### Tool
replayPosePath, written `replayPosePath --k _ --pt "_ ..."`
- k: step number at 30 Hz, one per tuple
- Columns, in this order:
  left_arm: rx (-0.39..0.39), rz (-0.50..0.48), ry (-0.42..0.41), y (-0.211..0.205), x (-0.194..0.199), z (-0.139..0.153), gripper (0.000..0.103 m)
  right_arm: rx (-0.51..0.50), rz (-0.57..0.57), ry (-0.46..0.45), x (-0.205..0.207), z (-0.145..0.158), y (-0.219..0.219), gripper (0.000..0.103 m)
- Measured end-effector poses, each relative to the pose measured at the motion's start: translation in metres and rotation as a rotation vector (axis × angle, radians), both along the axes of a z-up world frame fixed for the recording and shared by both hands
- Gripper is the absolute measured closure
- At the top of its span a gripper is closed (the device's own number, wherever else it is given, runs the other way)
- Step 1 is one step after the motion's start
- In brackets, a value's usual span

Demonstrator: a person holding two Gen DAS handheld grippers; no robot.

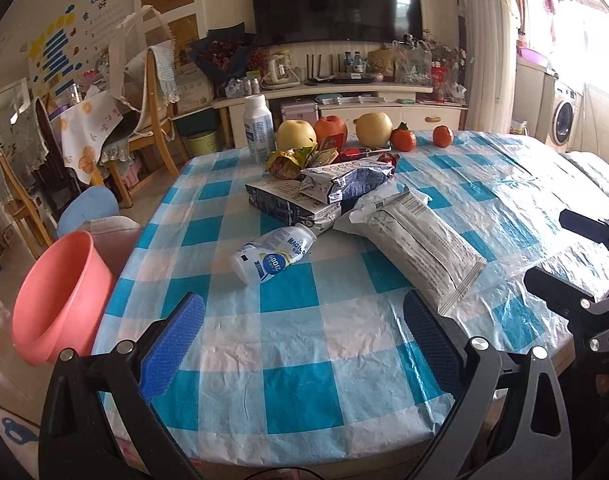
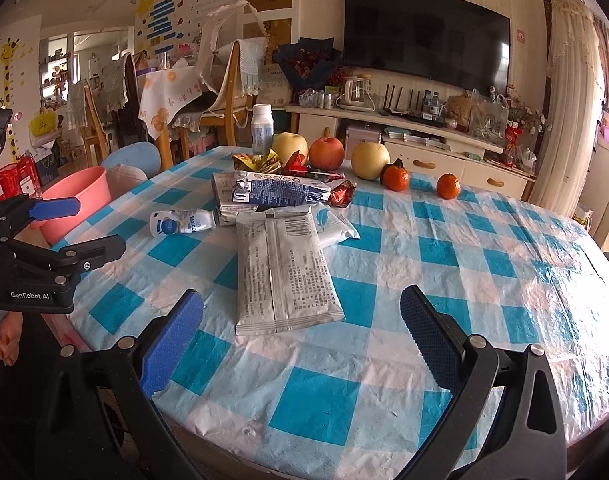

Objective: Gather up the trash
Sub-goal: 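Grasp the white plastic bottle with left tool while right tool grasps the white paper bag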

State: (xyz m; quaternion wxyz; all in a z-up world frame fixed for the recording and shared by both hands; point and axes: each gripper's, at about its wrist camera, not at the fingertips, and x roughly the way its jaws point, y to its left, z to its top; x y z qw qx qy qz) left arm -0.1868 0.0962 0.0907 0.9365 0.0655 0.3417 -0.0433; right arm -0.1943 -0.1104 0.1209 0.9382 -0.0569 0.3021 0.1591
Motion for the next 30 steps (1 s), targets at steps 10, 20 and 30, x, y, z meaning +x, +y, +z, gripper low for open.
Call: replayPosePath --k 10,20,30 --pt "0.092 -0.1 0.036 0.02 0.049 -0.013 0.005 0.061 0.028 0.08 0.038 -0.019 0.001 0.004" --pt "0.087 -0.157 0.115 0.035 0.101 -0.04 0.005 0.116 0.058 0.174 0.083 -0.044 0.013 0.008" --pt "0.036 -0.147 0.182 0.047 0.133 -0.059 0.006 0.105 0.09 0.222 0.107 -0.057 0.031 0.011"
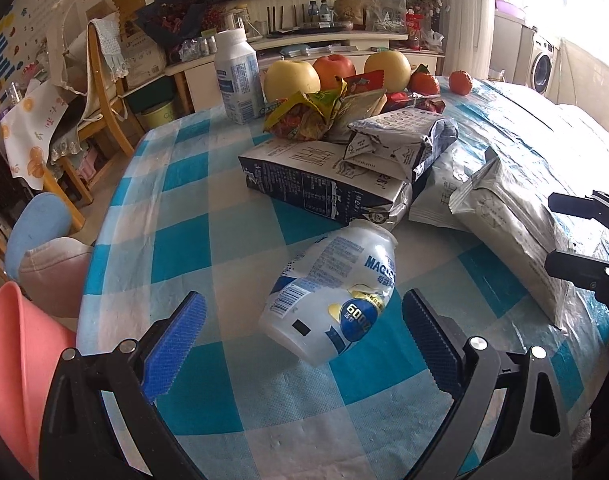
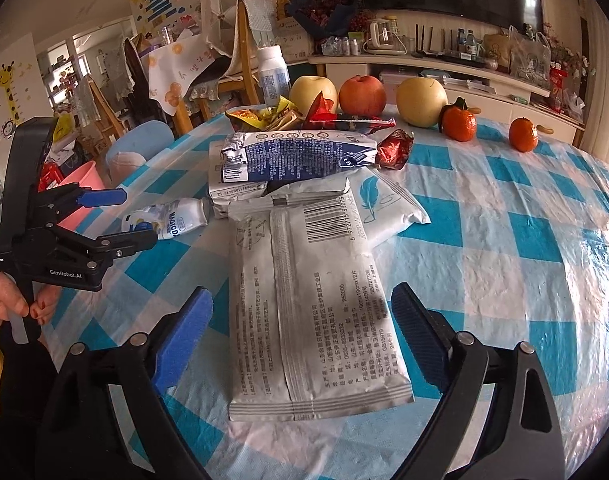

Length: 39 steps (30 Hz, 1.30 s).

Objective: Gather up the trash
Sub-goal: 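Grasp the white plastic bottle with left tool while right tool grasps the white paper bag, then lift the bottle with left tool while right tool lifts the paper bag toward the pink bucket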

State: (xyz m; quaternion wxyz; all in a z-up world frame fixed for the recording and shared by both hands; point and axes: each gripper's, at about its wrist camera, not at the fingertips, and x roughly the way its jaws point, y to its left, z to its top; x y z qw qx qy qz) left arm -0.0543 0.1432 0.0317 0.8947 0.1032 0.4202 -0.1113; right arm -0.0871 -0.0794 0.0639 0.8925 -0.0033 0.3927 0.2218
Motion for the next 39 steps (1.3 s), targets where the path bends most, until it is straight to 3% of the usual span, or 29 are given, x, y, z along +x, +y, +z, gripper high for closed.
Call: replayPosePath --k 4,7,13,20,23,39 --pt "0.002 -0.003 0.015 -0.001 0.007 -0.006 0.007 0.006 0.009 0.029 0.005 -0.004 0.004 0.011" --pt "-0.011 0.004 0.033 -0.002 0.01 -0.009 0.024 0.011 0.01 0.058 0.01 -0.007 0.003 0.011" --pt "-0.023 0.038 0.066 0.0 0.014 -0.015 0.033 -0.017 0.035 0.085 0.011 -0.011 0.012 0.011" --pt "-0.052 0.088 0.067 0.001 0.014 -0.017 0.036 -0.062 0.048 0.097 0.011 -0.015 0.019 0.011" --pt "-0.102 0.117 0.075 0.006 0.015 -0.017 0.038 -0.078 0.05 0.089 0.01 -0.015 0.02 0.014" --pt "-0.196 0.199 0.081 0.016 0.016 -0.013 0.048 -0.191 0.072 0.0 -0.008 -0.009 0.028 0.035"
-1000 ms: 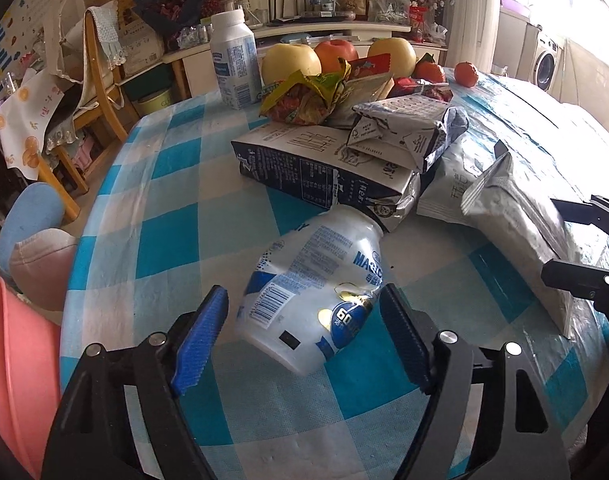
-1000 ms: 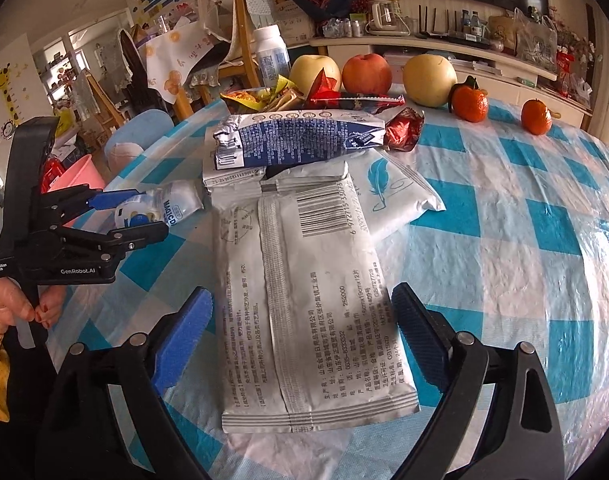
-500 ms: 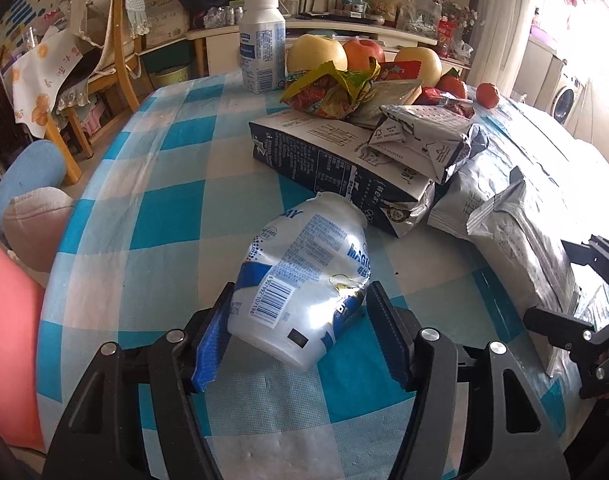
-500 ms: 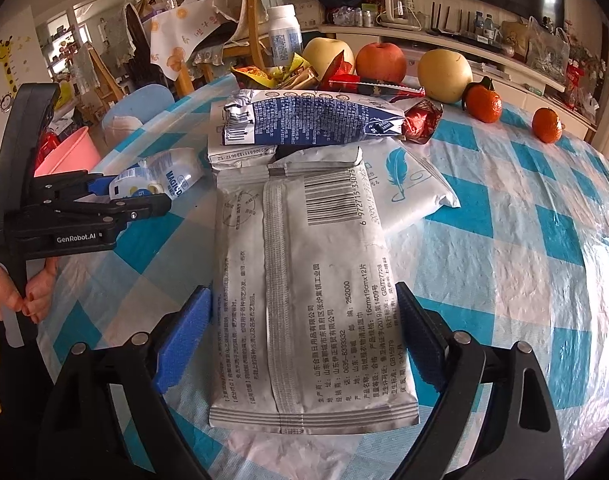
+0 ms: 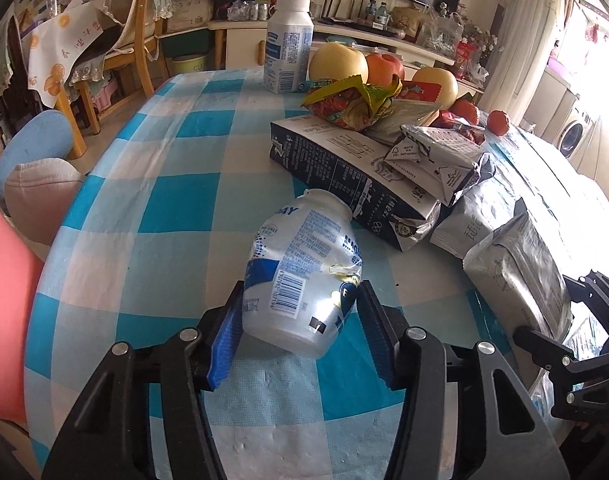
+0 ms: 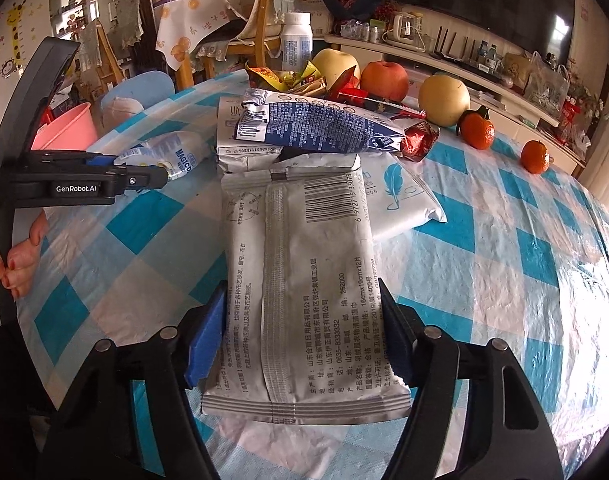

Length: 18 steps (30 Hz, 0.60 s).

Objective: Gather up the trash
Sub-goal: 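Lift the bottle with left tool while right tool lifts the paper bag toward the pink bucket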

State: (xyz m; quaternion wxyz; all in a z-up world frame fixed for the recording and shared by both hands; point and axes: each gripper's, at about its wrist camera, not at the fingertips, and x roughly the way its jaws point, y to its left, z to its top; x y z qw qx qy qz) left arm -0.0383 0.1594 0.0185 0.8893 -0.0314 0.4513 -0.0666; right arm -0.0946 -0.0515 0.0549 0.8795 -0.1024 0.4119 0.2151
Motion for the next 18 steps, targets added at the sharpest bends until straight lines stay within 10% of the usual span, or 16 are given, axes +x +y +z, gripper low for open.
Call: replayPosePath --k 18 --pt "-0.117 0.041 -0.055 0.015 -0.012 0.022 0.053 0.036 0.002 -0.075 -0.025 0.025 0.006 0.037"
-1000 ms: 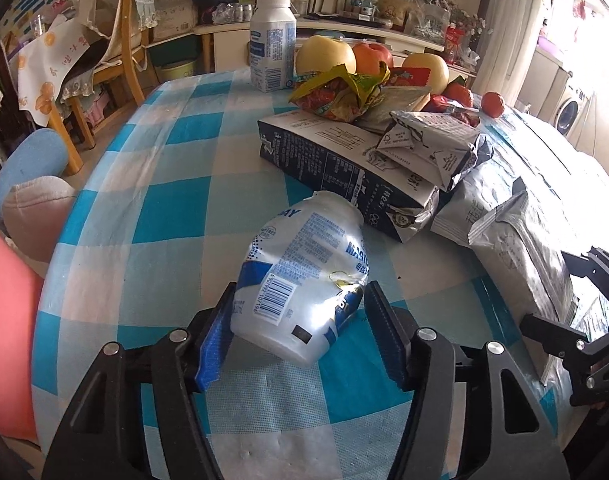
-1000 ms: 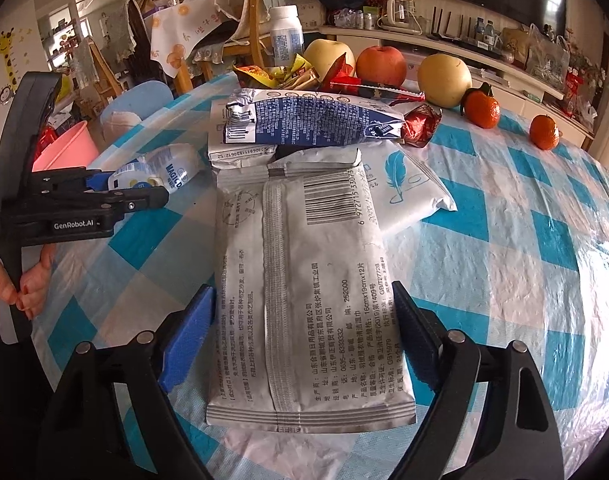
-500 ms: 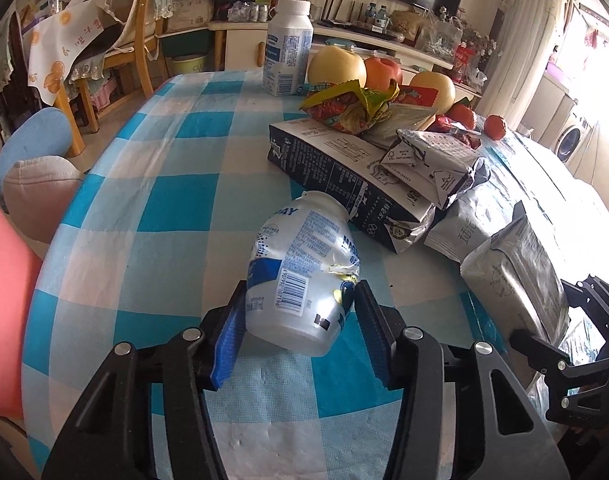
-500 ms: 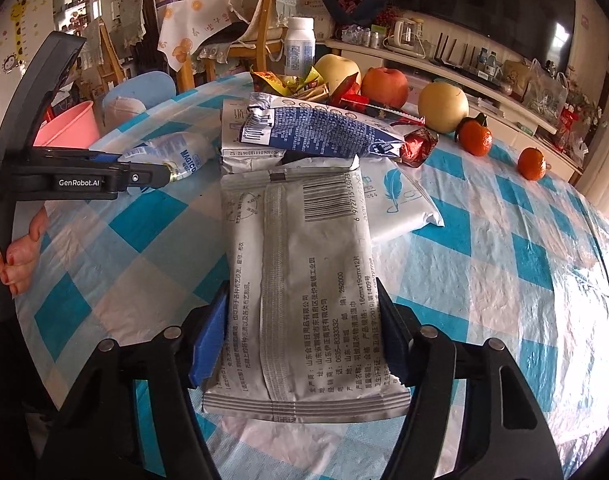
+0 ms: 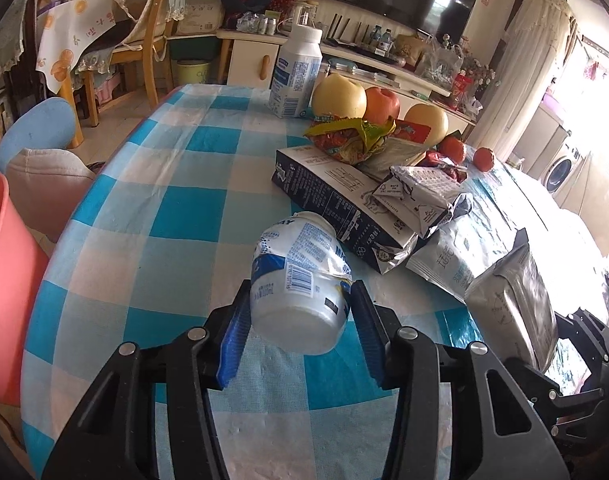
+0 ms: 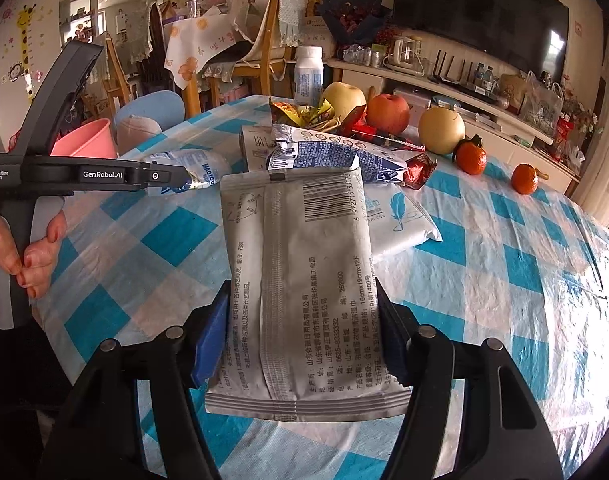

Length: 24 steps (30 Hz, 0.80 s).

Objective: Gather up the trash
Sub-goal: 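Lift the bottle with left tool while right tool lifts the paper bag toward the pink bucket, then open left tool over the pink bucket while right tool releases the paper bag into it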

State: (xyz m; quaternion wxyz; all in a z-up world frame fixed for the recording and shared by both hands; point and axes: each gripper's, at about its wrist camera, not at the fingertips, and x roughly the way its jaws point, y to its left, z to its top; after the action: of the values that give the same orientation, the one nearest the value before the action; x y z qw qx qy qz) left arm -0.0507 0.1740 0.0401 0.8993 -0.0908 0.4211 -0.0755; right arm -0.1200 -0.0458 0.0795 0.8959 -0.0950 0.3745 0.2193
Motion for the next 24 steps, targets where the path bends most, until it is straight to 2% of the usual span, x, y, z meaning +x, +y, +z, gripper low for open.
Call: replayPosePath --k 7,13,16,19,24 --pt "-0.029 0.033 -0.042 0.015 -0.006 0.014 0.053 0.037 -0.005 0.013 -0.004 0.01 0.009 0.037" --pt "-0.039 0.123 -0.113 0.045 -0.017 0.038 0.053 0.08 0.034 0.03 -0.002 0.026 0.037 0.037" --pt "-0.043 0.2 -0.144 0.071 -0.025 0.05 0.053 0.098 0.084 0.022 0.0 0.038 0.067 0.037" --pt "0.016 0.303 -0.174 0.102 -0.033 0.061 0.053 0.111 0.149 0.009 0.006 0.053 0.105 0.037" --pt "0.08 0.541 -0.153 0.174 -0.044 0.064 0.053 0.097 0.279 -0.02 0.019 0.076 0.185 0.037"
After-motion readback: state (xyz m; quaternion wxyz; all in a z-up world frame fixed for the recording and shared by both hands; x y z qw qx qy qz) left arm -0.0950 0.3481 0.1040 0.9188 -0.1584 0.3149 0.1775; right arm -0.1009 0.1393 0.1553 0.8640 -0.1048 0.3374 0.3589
